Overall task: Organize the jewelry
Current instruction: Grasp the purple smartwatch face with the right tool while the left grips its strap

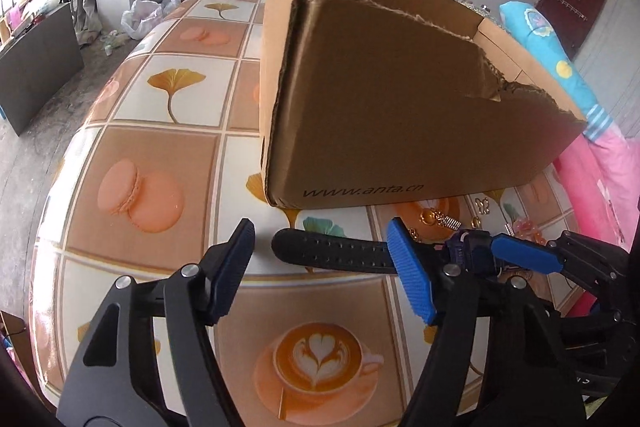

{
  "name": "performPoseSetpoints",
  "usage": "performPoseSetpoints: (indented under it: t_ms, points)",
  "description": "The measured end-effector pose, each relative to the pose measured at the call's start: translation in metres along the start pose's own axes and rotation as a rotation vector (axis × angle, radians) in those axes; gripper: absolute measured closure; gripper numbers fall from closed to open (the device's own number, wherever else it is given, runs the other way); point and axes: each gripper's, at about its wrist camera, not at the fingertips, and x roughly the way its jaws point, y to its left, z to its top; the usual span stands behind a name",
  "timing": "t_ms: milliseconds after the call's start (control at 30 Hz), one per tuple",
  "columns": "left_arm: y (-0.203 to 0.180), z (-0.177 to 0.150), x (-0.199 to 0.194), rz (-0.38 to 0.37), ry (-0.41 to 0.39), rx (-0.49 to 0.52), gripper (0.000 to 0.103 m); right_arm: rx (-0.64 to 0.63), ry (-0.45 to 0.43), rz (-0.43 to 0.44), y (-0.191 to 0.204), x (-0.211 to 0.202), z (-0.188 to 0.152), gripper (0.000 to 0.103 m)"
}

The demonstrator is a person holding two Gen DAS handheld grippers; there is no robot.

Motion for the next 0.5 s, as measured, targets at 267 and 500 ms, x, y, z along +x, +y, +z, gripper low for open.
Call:
performPoseSetpoints:
  t_ms: [267, 500]
  points:
    - [0.000, 0.003, 0.002, -0.084, 0.018, -0.024, 0.042, -0.007, -0.024, 0.005, -0.005, -0.004, -0.010, 0.063]
    - [0.003, -0.005, -0.002, -0.251, 0.028, -0.140, 0.052, 0.007, -0.036, 0.052, -0.009, -0.007, -0.015, 0.063]
